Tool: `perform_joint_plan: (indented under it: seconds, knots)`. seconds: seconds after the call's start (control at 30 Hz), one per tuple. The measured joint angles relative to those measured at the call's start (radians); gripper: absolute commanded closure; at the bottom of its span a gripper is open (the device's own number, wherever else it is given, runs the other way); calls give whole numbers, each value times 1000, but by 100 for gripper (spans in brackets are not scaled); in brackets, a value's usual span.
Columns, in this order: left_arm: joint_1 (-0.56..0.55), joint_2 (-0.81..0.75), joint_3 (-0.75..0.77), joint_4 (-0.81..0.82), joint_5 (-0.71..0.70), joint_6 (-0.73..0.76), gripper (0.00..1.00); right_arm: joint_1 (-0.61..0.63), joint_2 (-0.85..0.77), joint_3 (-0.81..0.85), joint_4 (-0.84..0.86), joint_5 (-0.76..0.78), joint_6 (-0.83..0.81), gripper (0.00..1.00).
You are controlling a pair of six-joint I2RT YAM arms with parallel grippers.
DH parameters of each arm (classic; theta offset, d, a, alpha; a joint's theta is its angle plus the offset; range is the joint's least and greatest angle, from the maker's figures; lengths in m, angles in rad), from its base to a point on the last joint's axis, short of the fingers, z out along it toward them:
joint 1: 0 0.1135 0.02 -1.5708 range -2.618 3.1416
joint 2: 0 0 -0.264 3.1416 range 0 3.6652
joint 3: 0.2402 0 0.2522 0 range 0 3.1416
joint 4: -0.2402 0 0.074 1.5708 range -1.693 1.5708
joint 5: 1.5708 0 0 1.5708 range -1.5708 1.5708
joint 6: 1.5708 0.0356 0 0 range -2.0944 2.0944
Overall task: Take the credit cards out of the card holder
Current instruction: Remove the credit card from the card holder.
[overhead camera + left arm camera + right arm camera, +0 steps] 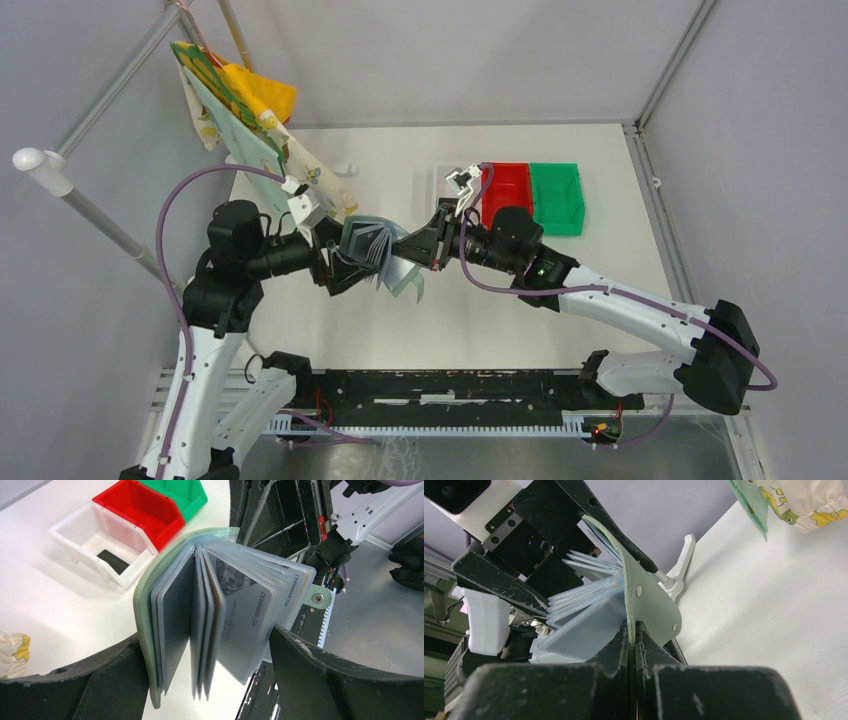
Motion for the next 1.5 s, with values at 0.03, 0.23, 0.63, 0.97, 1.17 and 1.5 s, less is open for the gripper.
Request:
perform_joint_plan:
  seconds: [0.03,0.23,0.63,0.97,1.17,1.5]
  knots:
    - [-1,0,0,0,-4,0,16,-1,0,0,0,0,0,100]
    - [-3,-11,-5,5,-46,0,19,-3,0,-8,6,10,2,100]
    - [-1,-1,-13,39,-150,-7,32,2,0,-38,91,-58,41,100]
    - [0,8,-11,10,26,0,20,6,0,-45,158,-138,63,100]
    - [6,45,46,-120,163,137,19,15,-11,-47,162,-194,64,100]
    - [3,113,271,-414,298,504,18,11,43,58,28,-288,-44,100]
